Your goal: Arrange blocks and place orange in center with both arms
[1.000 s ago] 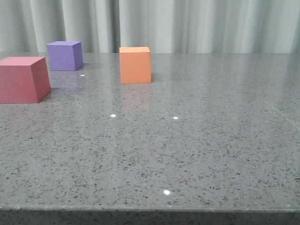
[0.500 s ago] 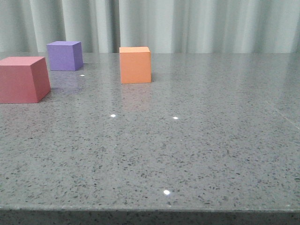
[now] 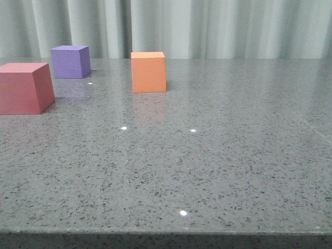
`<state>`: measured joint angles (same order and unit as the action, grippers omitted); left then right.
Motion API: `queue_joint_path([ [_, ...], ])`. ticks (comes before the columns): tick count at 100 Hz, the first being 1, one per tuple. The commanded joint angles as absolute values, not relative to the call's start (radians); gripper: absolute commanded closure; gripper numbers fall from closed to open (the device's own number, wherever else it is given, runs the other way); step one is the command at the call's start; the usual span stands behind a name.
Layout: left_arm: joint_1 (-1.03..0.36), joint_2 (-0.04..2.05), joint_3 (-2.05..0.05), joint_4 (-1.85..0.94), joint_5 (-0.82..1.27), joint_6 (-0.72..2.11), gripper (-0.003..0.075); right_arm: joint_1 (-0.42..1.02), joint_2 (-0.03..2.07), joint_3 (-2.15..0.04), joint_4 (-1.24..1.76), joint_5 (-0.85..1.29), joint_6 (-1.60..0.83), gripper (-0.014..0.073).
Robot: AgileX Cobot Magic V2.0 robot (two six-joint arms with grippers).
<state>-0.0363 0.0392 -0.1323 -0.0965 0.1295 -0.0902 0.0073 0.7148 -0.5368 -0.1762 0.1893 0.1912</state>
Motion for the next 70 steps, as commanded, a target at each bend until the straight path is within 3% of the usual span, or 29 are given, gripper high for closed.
queue_joint_path([
  [1,-0.035,0.130,-0.273,-0.117,0.152,-0.102,0.0741,0.002,0.711,-0.559,-0.192,0.122,0.183,0.0662],
  [45,-0.035,0.656,-0.862,-0.026,0.697,-0.102,0.0741,0.002,0.711,-0.559,-0.192,0.122,0.183,0.0662],
  [70,-0.035,0.802,-0.934,-0.026,0.758,-0.102,0.0741,0.002,0.711,-0.559,-0.192,0.122,0.183,0.0662],
])
